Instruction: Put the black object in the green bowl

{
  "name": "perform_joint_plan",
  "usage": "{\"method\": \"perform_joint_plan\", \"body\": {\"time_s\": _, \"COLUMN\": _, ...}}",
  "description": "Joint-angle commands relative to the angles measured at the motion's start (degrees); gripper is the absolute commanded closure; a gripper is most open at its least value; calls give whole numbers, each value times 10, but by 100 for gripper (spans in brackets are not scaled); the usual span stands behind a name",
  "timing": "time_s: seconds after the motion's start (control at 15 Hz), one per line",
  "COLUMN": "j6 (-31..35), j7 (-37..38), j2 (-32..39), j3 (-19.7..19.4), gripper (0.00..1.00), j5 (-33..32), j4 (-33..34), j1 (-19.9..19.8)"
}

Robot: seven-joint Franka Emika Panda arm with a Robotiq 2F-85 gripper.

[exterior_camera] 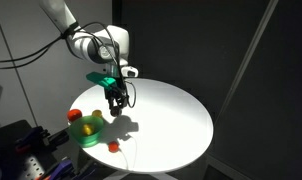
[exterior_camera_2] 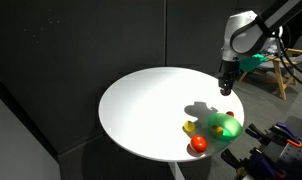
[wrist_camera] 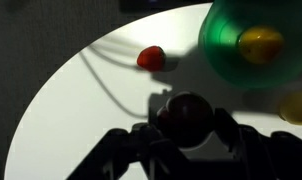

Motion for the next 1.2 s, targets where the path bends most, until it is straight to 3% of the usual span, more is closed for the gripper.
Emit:
{"method": "perform_joint_plan", "body": {"time_s": 0.0, "j6": -3, "j7": 45, "j2": -25, "j3": 6, "gripper": 66, "j5": -20, "j4": -21, "j1": 15}}
{"method": "perform_joint_plan", "body": {"time_s": 1.13, "j6": 18, "j7": 78, "j2": -50, "j3": 48, "gripper": 66, "j5": -37, "j4": -88, "j1": 57}}
